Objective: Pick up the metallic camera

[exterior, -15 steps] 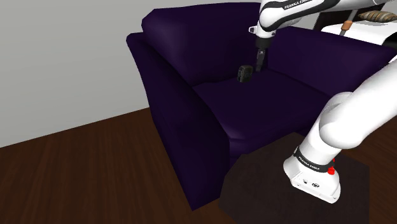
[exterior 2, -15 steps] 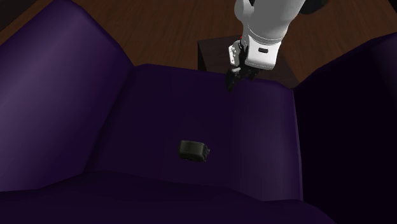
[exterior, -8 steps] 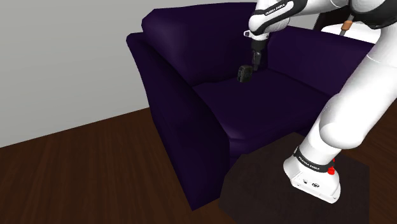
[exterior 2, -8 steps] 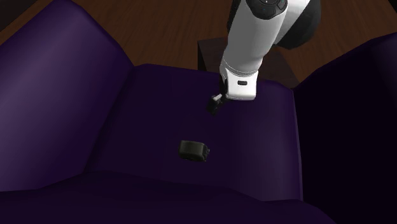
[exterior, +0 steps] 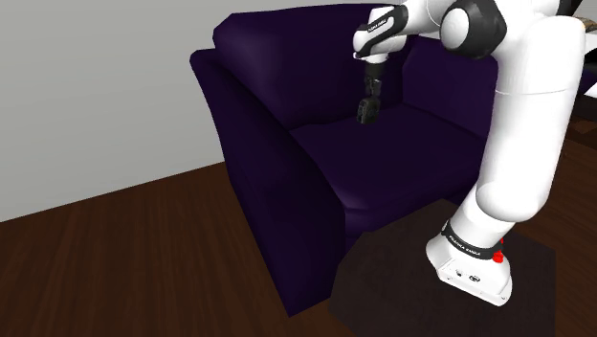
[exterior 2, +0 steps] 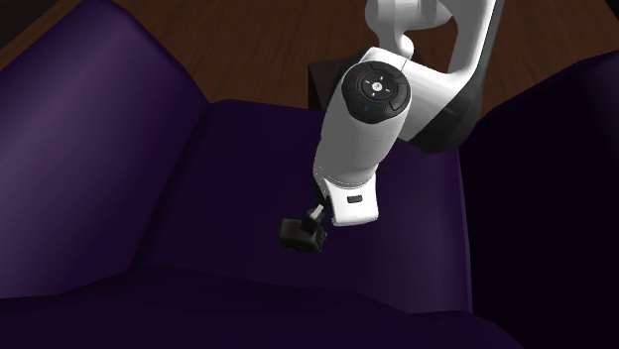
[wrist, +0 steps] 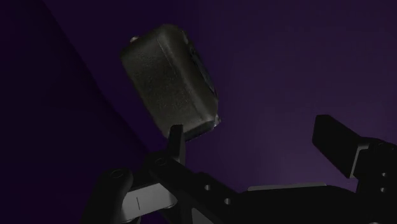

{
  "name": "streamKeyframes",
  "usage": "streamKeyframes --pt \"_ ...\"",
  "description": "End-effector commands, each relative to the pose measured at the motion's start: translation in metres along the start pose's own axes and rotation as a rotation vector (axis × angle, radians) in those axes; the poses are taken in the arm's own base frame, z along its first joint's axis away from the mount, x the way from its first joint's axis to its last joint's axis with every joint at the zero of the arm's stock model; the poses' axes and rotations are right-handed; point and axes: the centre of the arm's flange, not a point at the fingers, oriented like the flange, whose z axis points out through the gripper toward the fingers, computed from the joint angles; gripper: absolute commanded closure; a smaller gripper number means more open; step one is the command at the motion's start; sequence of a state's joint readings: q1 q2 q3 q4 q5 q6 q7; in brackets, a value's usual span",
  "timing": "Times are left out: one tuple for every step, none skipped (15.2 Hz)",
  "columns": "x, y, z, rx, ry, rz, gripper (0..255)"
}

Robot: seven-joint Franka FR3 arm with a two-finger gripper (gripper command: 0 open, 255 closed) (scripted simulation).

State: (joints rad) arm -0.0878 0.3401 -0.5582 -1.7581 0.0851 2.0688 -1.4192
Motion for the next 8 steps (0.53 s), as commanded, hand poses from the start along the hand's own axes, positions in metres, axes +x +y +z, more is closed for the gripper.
streamKeyframes --pt "0.005 0.021 0.012 -0.001 -0.002 -0.056 0" --pt "0.009 0.033 0.018 -0.002 -0.003 -0.081 0" --pt "0.011 0.042 0.021 -0.002 -0.004 -0.101 0" --pt "0.012 0.041 0.027 -0.002 -0.004 -0.101 0" --pt "0.013 0.041 0.032 -0.002 -0.004 -0.101 0" --pt "0.013 0.041 0.037 -0.002 -0.004 -0.101 0" --pt "0.014 0.041 0.042 -0.002 -0.004 -0.101 0" --pt "0.014 0.041 0.048 -0.002 -0.004 -0.101 0"
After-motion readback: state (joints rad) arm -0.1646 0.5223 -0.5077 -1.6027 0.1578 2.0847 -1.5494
